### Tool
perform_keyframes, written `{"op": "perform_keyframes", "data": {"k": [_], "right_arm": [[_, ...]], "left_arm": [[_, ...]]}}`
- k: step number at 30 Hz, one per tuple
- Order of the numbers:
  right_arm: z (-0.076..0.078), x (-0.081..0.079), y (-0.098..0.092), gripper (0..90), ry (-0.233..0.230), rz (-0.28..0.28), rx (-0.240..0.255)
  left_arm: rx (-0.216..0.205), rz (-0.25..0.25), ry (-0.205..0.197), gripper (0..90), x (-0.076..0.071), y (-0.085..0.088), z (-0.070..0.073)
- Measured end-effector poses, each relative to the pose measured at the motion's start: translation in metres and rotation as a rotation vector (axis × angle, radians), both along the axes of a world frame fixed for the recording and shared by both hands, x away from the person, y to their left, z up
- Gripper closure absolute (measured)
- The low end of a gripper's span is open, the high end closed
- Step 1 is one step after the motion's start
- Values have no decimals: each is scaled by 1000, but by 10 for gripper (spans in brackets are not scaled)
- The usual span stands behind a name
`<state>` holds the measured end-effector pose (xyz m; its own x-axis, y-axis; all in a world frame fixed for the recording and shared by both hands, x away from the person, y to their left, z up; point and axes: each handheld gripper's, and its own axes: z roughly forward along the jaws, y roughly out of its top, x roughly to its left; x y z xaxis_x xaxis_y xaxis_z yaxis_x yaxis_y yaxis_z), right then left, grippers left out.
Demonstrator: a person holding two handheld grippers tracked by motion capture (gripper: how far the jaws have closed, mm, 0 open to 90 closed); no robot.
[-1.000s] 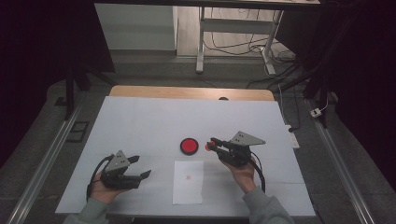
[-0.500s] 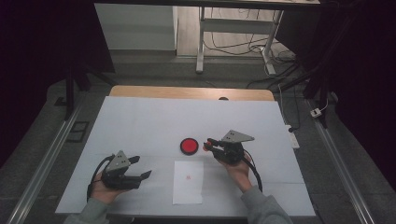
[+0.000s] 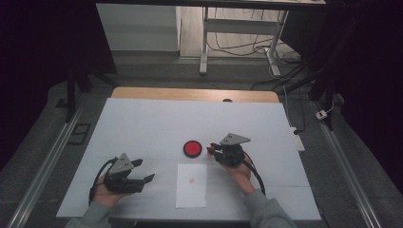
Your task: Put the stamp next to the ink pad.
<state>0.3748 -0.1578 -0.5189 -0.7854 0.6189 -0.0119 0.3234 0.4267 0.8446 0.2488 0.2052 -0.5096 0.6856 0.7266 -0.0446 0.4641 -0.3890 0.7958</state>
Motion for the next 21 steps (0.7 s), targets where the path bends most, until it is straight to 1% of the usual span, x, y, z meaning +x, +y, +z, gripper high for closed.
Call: {"op": "perform_keyframes", "data": {"k": [5,8,17,21], "right_arm": [[-3,1,1,720,-6,-5,-19],[-5,2,1,720,-2,-5,-34],[-7,2,1,719,2,-5,-44],[-9,2,2,718,12,-6,-54]], "left_arm": [[-1,1,1,278,0,0,0],[0,2,5,277,0,0,0],[6,-1,8,277,1,0,-1],[6,0,4,277,0,0,-1]]}}
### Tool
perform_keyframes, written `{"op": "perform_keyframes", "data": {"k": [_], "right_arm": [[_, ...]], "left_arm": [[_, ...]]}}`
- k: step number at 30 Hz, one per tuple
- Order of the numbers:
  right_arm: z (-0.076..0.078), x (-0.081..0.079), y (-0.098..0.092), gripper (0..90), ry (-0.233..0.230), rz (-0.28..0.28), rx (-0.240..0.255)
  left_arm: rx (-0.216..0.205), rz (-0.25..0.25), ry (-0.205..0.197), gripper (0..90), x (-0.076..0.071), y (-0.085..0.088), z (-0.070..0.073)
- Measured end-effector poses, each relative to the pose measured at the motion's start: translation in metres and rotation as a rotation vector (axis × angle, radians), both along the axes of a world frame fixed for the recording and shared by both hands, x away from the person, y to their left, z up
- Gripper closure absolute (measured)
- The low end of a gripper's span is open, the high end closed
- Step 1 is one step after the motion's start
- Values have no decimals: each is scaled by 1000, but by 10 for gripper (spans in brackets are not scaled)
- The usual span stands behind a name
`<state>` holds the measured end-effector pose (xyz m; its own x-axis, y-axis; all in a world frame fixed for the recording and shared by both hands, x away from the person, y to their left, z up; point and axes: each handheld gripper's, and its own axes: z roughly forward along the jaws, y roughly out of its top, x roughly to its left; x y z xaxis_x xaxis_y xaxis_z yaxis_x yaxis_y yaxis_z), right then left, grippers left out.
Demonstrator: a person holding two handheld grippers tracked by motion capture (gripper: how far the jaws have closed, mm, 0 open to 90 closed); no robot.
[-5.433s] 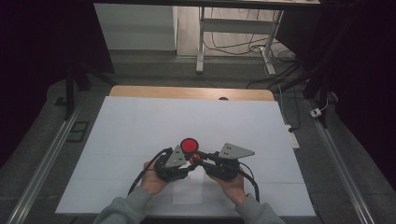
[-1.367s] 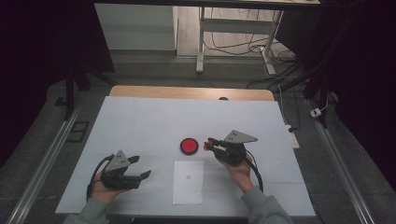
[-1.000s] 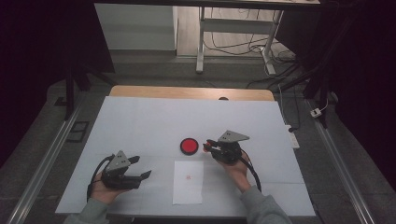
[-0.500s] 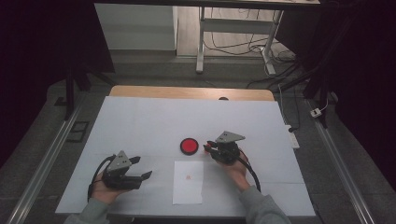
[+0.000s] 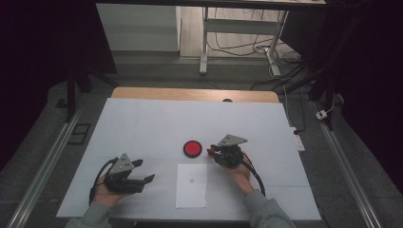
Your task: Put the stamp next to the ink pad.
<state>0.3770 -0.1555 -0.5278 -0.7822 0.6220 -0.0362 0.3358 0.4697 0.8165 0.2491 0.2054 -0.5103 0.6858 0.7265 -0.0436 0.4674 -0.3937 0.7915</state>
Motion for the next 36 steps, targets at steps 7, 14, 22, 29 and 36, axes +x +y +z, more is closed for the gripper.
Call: {"op": "perform_keyframes", "data": {"k": [7,14,22,29,36], "right_arm": [[0,0,0,672,6,-5,-6],[0,2,-2,562,15,-20,25],[3,1,-4,510,17,-23,45],[9,0,-7,462,14,-15,84],[18,-3,-13,436,-8,1,94]], "left_arm": [[0,-1,0,277,0,0,0],[-3,1,-1,277,0,0,0],[-6,3,0,276,0,1,0],[-1,6,2,276,1,0,-1],[-8,26,14,275,2,3,-2]]}}
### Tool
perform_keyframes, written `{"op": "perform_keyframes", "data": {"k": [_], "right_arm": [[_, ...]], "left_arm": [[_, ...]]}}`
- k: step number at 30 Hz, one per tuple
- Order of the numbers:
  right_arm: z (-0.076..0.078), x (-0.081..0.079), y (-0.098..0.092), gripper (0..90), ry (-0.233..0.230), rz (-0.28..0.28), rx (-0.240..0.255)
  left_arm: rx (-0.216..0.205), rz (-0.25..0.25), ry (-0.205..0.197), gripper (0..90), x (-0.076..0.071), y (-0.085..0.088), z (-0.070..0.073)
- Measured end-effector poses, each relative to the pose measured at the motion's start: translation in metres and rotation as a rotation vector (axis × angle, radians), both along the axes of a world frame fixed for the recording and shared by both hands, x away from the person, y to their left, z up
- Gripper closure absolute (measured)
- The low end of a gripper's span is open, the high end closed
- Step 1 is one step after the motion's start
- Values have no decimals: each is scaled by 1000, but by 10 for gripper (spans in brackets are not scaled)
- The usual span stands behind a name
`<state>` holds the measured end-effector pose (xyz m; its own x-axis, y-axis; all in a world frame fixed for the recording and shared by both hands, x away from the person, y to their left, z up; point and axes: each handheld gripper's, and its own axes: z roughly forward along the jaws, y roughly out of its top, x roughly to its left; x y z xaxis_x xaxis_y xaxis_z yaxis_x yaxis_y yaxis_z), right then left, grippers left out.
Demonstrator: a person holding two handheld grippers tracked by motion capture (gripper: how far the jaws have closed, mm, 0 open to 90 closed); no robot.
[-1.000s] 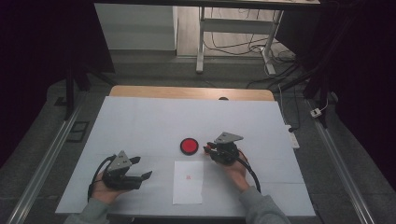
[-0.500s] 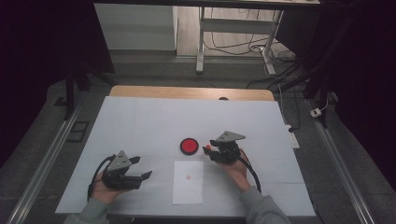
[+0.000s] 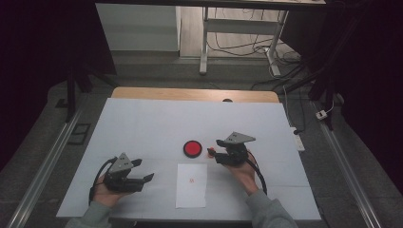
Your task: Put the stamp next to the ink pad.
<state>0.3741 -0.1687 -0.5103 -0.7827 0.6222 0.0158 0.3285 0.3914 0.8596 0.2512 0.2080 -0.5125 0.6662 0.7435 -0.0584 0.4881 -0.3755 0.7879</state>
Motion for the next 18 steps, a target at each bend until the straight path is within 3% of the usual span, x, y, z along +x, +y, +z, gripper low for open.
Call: {"op": "perform_keyframes", "data": {"k": [18], "right_arm": [[19,-17,-15,416,-41,33,8]], "left_arm": [[-3,6,5,275,0,2,-1]]}}
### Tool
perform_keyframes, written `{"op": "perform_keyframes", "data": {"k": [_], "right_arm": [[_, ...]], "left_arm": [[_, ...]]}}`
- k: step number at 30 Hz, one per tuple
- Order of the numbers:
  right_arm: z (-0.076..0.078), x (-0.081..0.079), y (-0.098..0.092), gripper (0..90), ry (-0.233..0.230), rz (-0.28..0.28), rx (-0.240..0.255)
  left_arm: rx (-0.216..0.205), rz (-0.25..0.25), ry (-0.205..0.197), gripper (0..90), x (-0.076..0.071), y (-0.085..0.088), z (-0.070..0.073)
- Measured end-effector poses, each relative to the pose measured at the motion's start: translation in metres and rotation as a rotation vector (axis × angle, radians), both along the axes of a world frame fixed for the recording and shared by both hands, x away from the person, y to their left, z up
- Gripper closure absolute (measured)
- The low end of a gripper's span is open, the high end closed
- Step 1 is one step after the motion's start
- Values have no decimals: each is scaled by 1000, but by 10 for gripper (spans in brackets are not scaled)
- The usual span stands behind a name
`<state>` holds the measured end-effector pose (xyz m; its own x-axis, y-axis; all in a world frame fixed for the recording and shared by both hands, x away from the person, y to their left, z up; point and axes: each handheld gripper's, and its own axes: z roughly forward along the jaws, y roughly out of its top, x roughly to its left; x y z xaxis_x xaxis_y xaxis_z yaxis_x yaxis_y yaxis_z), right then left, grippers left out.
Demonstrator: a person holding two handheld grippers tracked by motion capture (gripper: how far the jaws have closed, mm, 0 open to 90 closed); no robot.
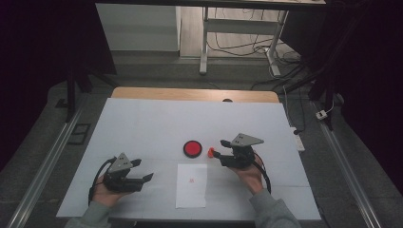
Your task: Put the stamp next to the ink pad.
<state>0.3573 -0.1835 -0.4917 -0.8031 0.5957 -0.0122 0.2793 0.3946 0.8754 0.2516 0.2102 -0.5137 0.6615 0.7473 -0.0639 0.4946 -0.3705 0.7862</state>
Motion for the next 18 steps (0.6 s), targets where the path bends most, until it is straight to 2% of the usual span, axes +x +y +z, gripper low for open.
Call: {"op": "perform_keyframes", "data": {"k": [12,18], "right_arm": [[4,-18,-25,417,-27,-18,-22],[3,-28,-44,417,-36,-38,-31]], "left_arm": [[2,-3,3,275,0,-1,-1],[4,-6,3,275,-1,-1,-1]]}}
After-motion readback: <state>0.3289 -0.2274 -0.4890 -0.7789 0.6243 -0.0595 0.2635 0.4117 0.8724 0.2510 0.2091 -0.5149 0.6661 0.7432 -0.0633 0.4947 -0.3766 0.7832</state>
